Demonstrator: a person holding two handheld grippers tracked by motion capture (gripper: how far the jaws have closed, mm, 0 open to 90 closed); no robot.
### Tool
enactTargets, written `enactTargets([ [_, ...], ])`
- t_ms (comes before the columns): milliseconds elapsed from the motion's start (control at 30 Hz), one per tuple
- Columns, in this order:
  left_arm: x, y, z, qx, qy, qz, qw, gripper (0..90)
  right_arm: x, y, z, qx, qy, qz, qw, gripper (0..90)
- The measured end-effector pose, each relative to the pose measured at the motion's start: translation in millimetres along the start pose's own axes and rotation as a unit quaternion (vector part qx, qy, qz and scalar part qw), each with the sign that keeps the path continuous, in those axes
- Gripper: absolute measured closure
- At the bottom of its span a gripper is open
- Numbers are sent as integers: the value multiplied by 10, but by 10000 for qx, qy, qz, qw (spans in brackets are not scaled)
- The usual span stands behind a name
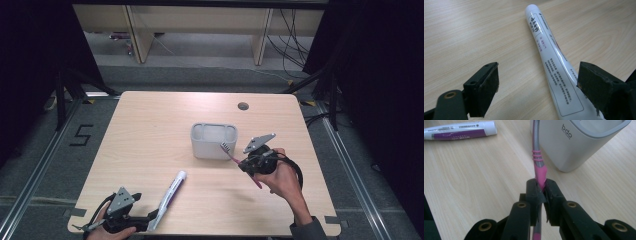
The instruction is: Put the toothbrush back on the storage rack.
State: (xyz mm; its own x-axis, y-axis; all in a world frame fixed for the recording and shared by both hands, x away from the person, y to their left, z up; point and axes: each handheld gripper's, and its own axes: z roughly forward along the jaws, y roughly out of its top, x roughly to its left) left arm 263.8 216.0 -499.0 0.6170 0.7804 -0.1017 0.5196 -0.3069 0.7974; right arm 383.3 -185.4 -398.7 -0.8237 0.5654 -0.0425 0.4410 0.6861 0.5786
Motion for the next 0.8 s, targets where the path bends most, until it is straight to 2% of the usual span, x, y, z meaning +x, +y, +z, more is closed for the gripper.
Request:
enactTargets([
  [100, 4, 0, 1, 12, -5, 0, 10000, 167, 2, 10, -28, -187, -3, 73, 9998, 829],
  [133, 3, 0, 1, 10, -4, -4, 10000, 168, 3, 17, -53, -173, 20, 132, 9998, 829],
  [267, 4, 0, 0, 11, 0, -7, 10000, 167, -19, 35, -81, -454, 42, 50, 9989, 829],
  [433, 4, 0, 0, 4, -1, 1, 10000, 168, -31, 53, -98, -602, 119, 144, 9980, 829],
  [500, 4, 0, 0, 1, 2, -7, 10000, 168, -51, 71, -94, -700, 162, 166, 9973, 829],
  [533, 5, 0, 0, 3, -2, -2, 10000, 168, -39, 77, -88, -746, 157, 287, 9967, 829],
  [600, 4, -1, -1, -1, 1, -20, 10000, 168, -73, 95, -98, -833, 241, 244, 9959, 829],
  [667, 6, -1, 2, -22, -19, -6, 10000, 168, -92, 112, -108, -960, 210, 303, 9947, 829],
  [700, 6, -1, 2, -18, -17, -16, 10000, 168, -113, 122, -108, -1031, 214, 220, 9942, 829],
  [733, 7, -2, 2, -15, -12, -25, 10000, 168, -112, 132, -116, -1068, 281, 335, 9933, 829],
  [767, 7, -2, 2, -15, -12, -25, 10000, 168, -112, 132, -116, -1068, 281, 335, 9933, 829],
  [800, 8, -3, 2, -15, -8, -36, 10000, 168, -134, 152, -123, -1204, 287, 392, 9915, 829],
])
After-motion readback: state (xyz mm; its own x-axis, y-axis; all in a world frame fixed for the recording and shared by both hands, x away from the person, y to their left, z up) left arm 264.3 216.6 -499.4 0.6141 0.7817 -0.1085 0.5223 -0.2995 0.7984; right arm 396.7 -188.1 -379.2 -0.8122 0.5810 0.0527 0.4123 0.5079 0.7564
